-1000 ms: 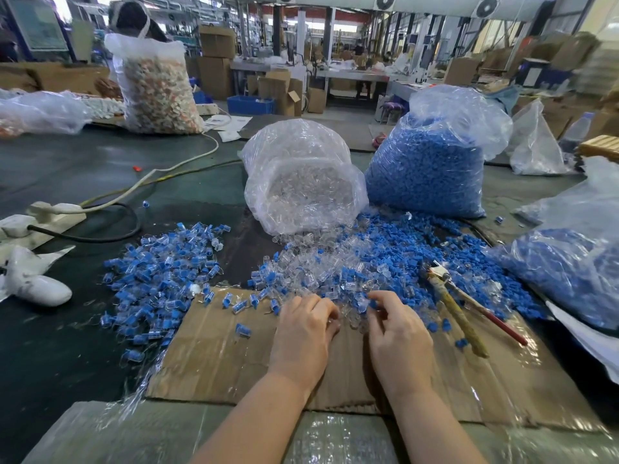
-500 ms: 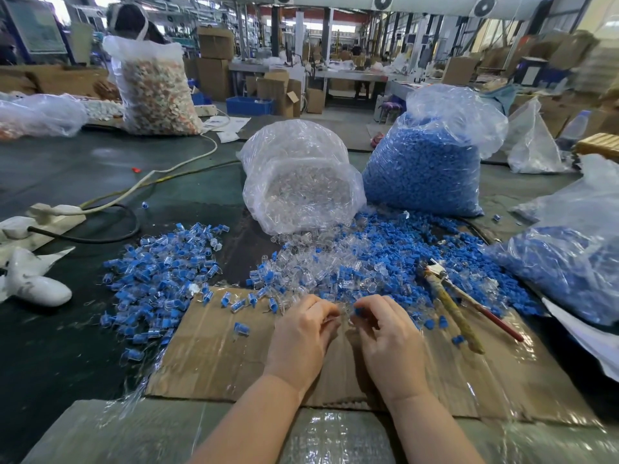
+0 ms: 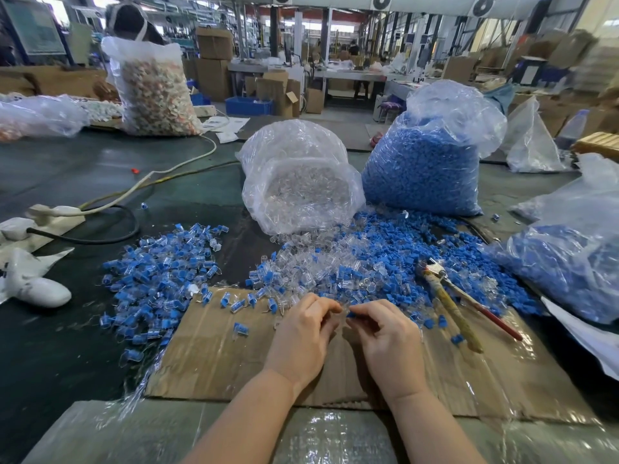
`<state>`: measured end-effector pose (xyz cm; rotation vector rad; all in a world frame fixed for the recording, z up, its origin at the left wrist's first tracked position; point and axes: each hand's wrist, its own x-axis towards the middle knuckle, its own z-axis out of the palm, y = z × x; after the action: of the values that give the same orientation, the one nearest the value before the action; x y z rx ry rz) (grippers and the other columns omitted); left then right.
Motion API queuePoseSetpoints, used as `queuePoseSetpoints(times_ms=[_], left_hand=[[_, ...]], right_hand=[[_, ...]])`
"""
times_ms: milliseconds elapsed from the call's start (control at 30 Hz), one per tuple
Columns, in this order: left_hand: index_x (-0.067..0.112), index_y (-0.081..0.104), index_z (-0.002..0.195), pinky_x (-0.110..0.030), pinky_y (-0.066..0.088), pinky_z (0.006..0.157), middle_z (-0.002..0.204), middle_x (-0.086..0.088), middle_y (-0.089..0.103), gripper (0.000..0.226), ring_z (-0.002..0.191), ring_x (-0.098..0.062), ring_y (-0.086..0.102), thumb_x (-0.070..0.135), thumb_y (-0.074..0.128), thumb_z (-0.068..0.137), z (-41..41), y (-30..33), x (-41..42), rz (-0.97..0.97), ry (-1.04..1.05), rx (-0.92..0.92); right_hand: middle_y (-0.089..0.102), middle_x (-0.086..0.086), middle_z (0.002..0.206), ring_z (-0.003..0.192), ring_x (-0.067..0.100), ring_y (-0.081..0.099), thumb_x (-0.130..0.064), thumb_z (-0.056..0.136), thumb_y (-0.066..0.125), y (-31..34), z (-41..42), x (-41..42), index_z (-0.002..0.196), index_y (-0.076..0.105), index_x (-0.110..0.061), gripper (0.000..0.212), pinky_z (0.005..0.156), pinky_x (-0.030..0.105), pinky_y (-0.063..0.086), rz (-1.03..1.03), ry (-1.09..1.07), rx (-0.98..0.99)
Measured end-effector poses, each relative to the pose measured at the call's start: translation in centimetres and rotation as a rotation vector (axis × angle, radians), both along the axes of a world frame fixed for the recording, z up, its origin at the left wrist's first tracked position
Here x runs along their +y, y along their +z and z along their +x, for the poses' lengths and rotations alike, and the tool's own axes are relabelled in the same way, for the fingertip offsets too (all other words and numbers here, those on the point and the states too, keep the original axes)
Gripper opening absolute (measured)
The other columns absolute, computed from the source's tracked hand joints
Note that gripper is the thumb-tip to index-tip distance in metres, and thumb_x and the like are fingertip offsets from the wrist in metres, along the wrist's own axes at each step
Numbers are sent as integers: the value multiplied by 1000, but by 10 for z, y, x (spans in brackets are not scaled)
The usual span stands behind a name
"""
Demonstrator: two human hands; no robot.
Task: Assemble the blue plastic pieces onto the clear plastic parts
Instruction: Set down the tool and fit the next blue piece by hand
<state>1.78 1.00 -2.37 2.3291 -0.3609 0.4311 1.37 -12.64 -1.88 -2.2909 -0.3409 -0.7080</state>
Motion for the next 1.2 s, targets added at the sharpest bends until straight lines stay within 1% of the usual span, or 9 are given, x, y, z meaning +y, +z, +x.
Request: queuePoseSetpoints(times_ms=[167,433,533,667,867,933,1000,1067,1200], left_hand=[[20,62,110,-9,35,83,97,11,50,20,90,-4,50,19,56,91,0,1,0,8,-26,16],[23,61,85,1,35,72,80,20,52,14,76,9,50,9,62,86,-1,3,2,-152,31,73],[31,57,86,-1,37,70,78,19,56,19,77,7,53,12,61,87,-1,3,2,-201,36,107],[30,63,103,-3,41,71,80,19,59,24,78,6,56,12,60,88,0,3,4,-254,52,151],[24,62,95,-7,44,67,79,5,61,19,73,2,59,7,60,87,0,4,6,-420,29,249],[22,60,92,-6,44,66,78,0,61,19,71,3,61,4,59,87,-1,5,5,-476,-2,275],[22,59,91,-8,46,68,81,-5,63,18,75,-3,63,4,59,87,-2,7,5,-482,-21,296],[23,59,92,-14,49,73,84,-6,65,16,80,-12,63,7,59,87,-2,7,5,-461,-33,313],[25,58,92,-16,50,76,83,0,67,14,80,-9,63,11,58,89,-2,6,6,-454,-46,348]], right_hand=[[65,-3,72,66,15,61,-3,69,80,0,0,0,77,73,-11,13,63,26,46,11,17,22],[70,-2,74,67,15,64,1,69,76,-1,0,-1,79,74,-9,14,65,26,48,47,28,-10],[70,-4,74,67,13,64,-2,73,75,-1,-1,0,79,73,-11,11,65,27,49,94,6,9],[66,-6,71,66,12,60,-13,78,74,-1,-2,1,76,69,-13,5,62,31,50,77,8,49],[63,-6,68,63,12,57,-13,77,75,-1,-2,5,71,65,-14,11,59,19,39,-50,-4,-3],[62,-5,65,61,15,58,-12,75,77,-2,-1,5,69,64,-14,14,58,19,36,-88,-18,-12],[62,-4,63,58,16,57,-11,72,78,-4,-1,6,66,63,-14,17,59,20,35,-109,-27,-22],[61,-4,61,55,16,57,-11,70,80,-5,0,6,65,62,-14,19,58,21,34,-129,-33,-36],[61,-5,62,57,15,57,-14,71,80,-5,0,5,65,63,-15,18,53,21,39,-139,-31,-35]])
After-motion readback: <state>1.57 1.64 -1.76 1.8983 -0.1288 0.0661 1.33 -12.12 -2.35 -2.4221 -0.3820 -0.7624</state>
